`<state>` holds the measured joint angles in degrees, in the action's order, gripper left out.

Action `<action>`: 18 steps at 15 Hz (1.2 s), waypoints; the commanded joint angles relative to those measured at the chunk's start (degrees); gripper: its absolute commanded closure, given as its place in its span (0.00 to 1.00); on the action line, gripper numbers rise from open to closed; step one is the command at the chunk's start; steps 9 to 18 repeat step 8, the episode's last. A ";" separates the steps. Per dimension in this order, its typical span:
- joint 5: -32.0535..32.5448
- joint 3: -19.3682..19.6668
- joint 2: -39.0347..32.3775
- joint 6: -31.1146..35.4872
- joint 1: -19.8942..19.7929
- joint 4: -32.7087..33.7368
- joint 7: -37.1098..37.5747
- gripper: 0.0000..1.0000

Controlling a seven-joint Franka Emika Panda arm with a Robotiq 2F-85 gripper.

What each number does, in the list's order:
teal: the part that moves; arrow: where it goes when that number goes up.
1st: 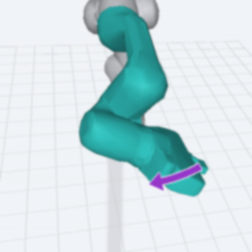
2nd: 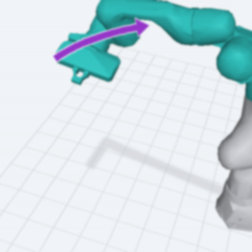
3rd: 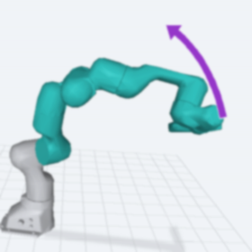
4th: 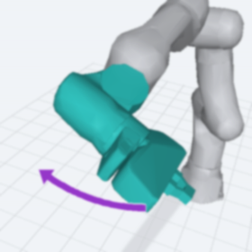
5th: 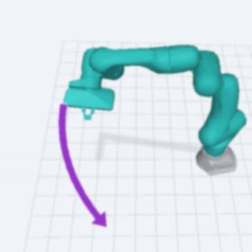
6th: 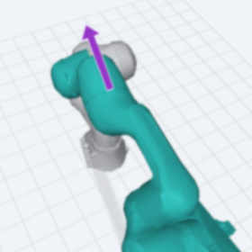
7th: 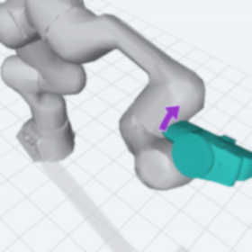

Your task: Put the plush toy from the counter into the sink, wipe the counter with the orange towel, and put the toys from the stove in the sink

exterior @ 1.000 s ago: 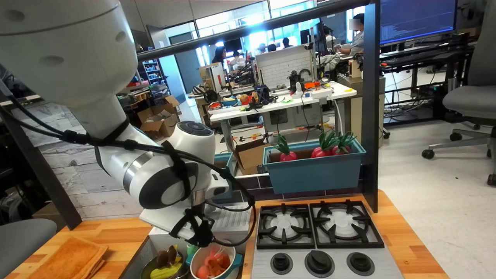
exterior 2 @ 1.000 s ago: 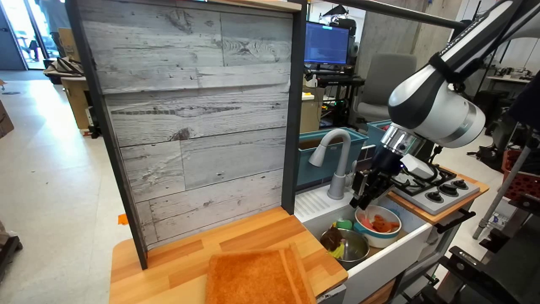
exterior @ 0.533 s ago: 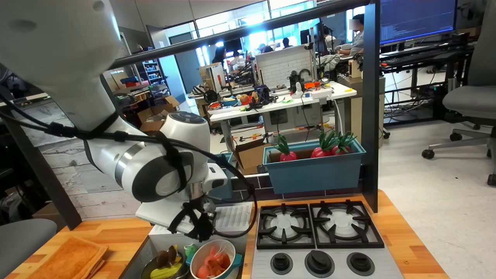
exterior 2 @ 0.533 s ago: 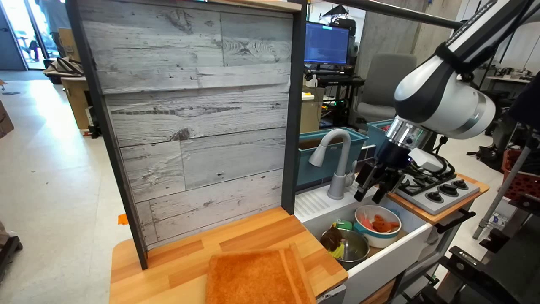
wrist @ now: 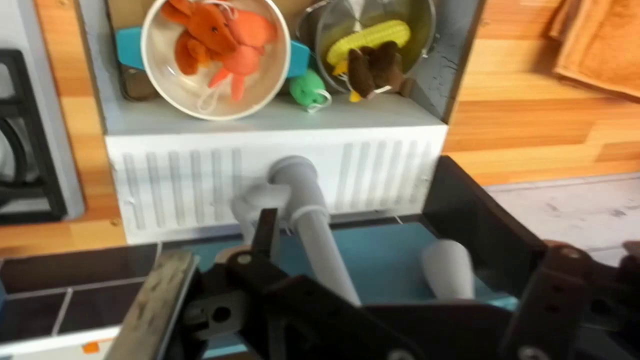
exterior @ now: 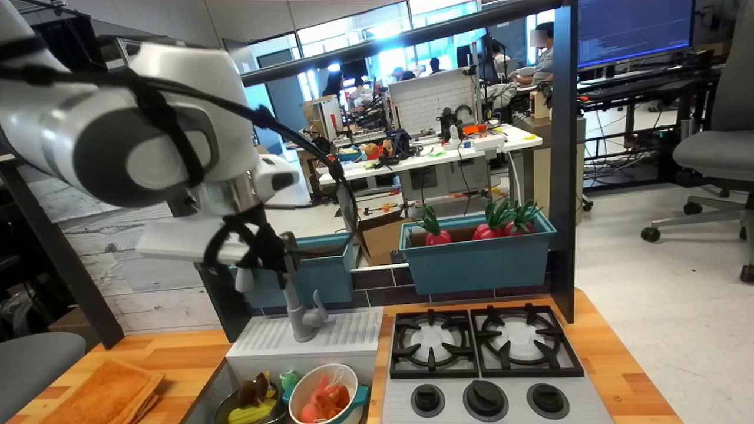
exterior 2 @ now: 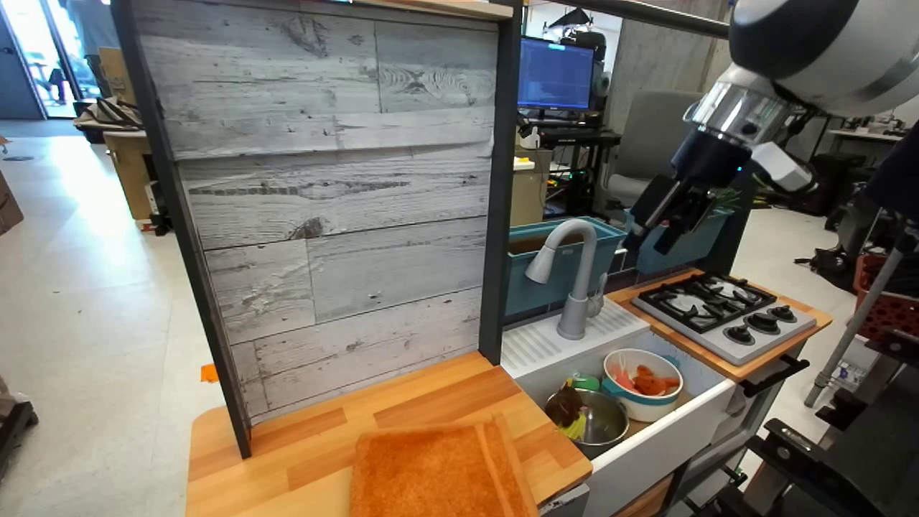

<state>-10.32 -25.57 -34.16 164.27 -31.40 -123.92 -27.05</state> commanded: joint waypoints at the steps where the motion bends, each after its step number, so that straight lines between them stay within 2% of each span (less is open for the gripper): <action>1: -15.59 -15.87 8.06 -3.93 -11.47 -4.45 -12.36 0.00; 2: -10.39 -8.14 4.45 -1.20 -5.04 -2.39 -7.86 0.00; 3: -13.77 -11.50 6.24 -2.46 -7.17 -2.83 -10.26 0.00; 5: -15.64 -13.43 8.22 -3.60 -8.36 -3.35 -11.11 0.00; 18: -15.62 -13.56 8.07 -3.60 -8.74 -3.83 -11.26 0.00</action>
